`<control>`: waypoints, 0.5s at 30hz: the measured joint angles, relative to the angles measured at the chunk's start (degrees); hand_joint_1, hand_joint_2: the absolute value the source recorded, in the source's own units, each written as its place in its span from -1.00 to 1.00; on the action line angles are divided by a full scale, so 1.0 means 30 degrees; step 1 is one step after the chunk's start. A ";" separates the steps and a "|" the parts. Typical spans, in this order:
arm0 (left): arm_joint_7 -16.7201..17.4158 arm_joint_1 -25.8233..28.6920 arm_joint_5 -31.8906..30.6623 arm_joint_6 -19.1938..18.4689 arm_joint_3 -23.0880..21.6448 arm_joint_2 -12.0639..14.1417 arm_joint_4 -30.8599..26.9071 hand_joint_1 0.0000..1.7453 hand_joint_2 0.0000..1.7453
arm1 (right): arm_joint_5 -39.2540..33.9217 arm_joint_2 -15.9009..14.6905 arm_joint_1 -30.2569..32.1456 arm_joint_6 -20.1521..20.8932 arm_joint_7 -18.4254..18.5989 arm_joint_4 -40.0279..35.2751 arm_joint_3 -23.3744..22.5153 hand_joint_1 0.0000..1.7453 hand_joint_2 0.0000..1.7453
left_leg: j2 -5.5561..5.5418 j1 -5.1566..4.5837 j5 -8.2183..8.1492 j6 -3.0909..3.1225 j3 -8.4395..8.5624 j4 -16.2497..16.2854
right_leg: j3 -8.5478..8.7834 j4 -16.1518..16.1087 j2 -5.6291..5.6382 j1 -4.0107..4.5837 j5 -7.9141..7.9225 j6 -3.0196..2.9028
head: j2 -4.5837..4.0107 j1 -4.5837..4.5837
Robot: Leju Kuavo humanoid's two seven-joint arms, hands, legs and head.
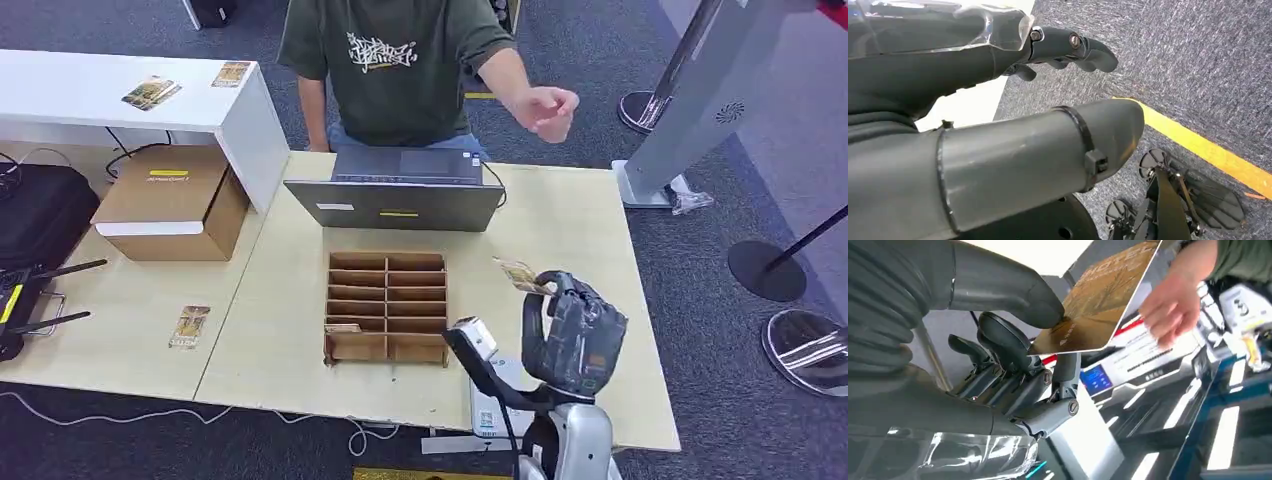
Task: Pass the card to the sensor for recognition and then transmit it.
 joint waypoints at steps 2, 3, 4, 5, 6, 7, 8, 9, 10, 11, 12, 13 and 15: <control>-0.0022 0.0002 0.0036 0.0022 0.0000 0.0000 0.0000 -1.00 -1.00 | -0.0471 0.0000 0.0143 -0.0747 -0.0072 -0.0174 -0.0369 1.00 1.00 | 0.0000 0.0000 -0.0001 0.0000 0.0000 0.0000 | 0.0000 -0.0001 0.0000 0.0000 0.0000 0.0000 | 0.0000 0.0000; -0.0022 0.0002 0.0051 0.0036 0.0000 0.0000 0.0000 -1.00 -1.00 | -0.0714 0.0000 0.0188 -0.1042 -0.0102 -0.0248 -0.0561 1.00 1.00 | 0.0000 0.0000 -0.0001 0.0000 0.0001 0.0000 | 0.0000 -0.0001 0.0000 0.0000 0.0000 0.0000 | 0.0000 0.0000; -0.0022 0.0001 0.0051 0.0051 0.0000 0.0000 0.0000 -1.00 -1.00 | -0.0984 0.0007 0.0216 -0.1355 -0.0109 -0.0306 -0.0795 1.00 1.00 | 0.0000 0.0000 -0.0001 -0.0001 0.0001 0.0000 | 0.0000 -0.0001 0.0000 0.0000 0.0000 0.0001 | 0.0000 0.0000; -0.0015 0.0001 0.0087 0.0080 0.0000 0.0000 0.0000 -1.00 -1.00 | -0.1261 0.0022 0.0237 -0.1691 -0.0109 -0.0342 -0.1057 1.00 1.00 | 0.0000 0.0000 0.0000 -0.0001 0.0001 0.0000 | 0.0001 -0.0001 0.0000 0.0000 0.0000 0.0001 | 0.0000 0.0000; -0.0014 0.0002 0.0102 0.0087 0.0000 0.0000 0.0000 -1.00 -1.00 | -0.1509 0.0051 0.0253 -0.1945 -0.0117 -0.0386 -0.1319 1.00 1.00 | 0.0001 0.0000 0.0000 -0.0001 0.0002 0.0000 | 0.0001 -0.0001 0.0000 0.0000 0.0000 0.0001 | 0.0000 0.0000; -0.0014 0.0001 0.0102 0.0095 0.0000 0.0000 0.0000 -1.00 -1.00 | -0.1814 0.0102 0.0253 -0.2287 -0.0175 -0.0408 -0.1603 1.00 1.00 | 0.0001 0.0000 0.0000 -0.0001 0.0002 0.0000 | 0.0001 -0.0001 0.0000 0.0000 0.0000 0.0000 | 0.0000 0.0000; -0.0014 0.0000 0.0102 0.0095 0.0000 -0.0007 0.0000 -1.00 -1.00 | -0.2154 0.0123 0.0249 -0.2620 -0.0304 -0.0422 -0.1892 1.00 1.00 | 0.0001 0.0000 0.0001 -0.0001 0.0002 0.0000 | 0.0002 -0.0001 0.0000 0.0000 0.0001 0.0000 | 0.0000 -0.0007; -0.0014 0.0000 0.0102 0.0109 0.0000 -0.0007 0.0000 -1.00 -1.00 | -0.2522 0.0175 0.0229 -0.2709 -0.0591 -0.0444 -0.2143 1.00 1.00 | 0.0001 0.0001 0.0001 -0.0001 0.0003 0.0000 | 0.0004 -0.0001 0.0000 0.0001 0.0001 0.0000 | 0.0000 0.0000; -0.0014 0.0001 0.0102 0.0124 0.0000 -0.0007 0.0000 -1.00 -1.00 | -0.2883 0.0283 0.0212 -0.2752 -0.0945 -0.0487 -0.2460 1.00 1.00 | 0.0001 0.0001 0.0002 -0.0001 0.0003 0.0000 | 0.0005 -0.0001 0.0000 0.0001 0.0002 0.0000 | 0.0000 0.0000; -0.0014 0.0001 0.0102 0.0145 0.0000 -0.0007 0.0000 -1.00 -1.00 | -0.3065 0.0371 0.0165 -0.2789 -0.1172 -0.0510 -0.2723 1.00 1.00 | 0.0001 0.0001 0.0002 -0.0001 0.0004 0.0000 | 0.0005 0.0000 0.0001 0.0001 0.0002 0.0000 | 0.0000 -0.0007; -0.0014 0.0000 0.0102 0.0146 0.0000 -0.0007 0.0000 -1.00 -1.00 | -0.3146 0.0415 0.0111 -0.2789 -0.1274 -0.0531 -0.2912 1.00 1.00 | 0.0001 0.0001 0.0002 -0.0001 0.0005 0.0000 | 0.0006 0.0000 0.0001 0.0001 0.0002 0.0000 | 0.0000 0.0000; -0.0014 0.0000 0.0102 0.0153 0.0000 -0.0007 0.0000 -1.00 -1.00 | -0.3219 0.0430 0.0069 -0.2797 -0.1354 -0.0531 -0.3080 1.00 1.00 | 0.0001 0.0001 0.0002 -0.0001 0.0006 0.0000 | 0.0006 0.0000 0.0000 0.0001 0.0002 0.0000 | 0.0000 -0.0007; -0.0014 0.0001 0.0102 0.0153 0.0000 -0.0007 0.0000 -1.00 -1.00 | -0.3271 0.0510 0.0025 -0.2804 -0.1392 -0.0531 -0.3344 1.00 1.00 | 0.0000 0.0001 0.0002 -0.0001 0.0004 0.0000 | 0.0006 0.0000 0.0000 0.0001 0.0002 0.0000 | 0.0000 0.0000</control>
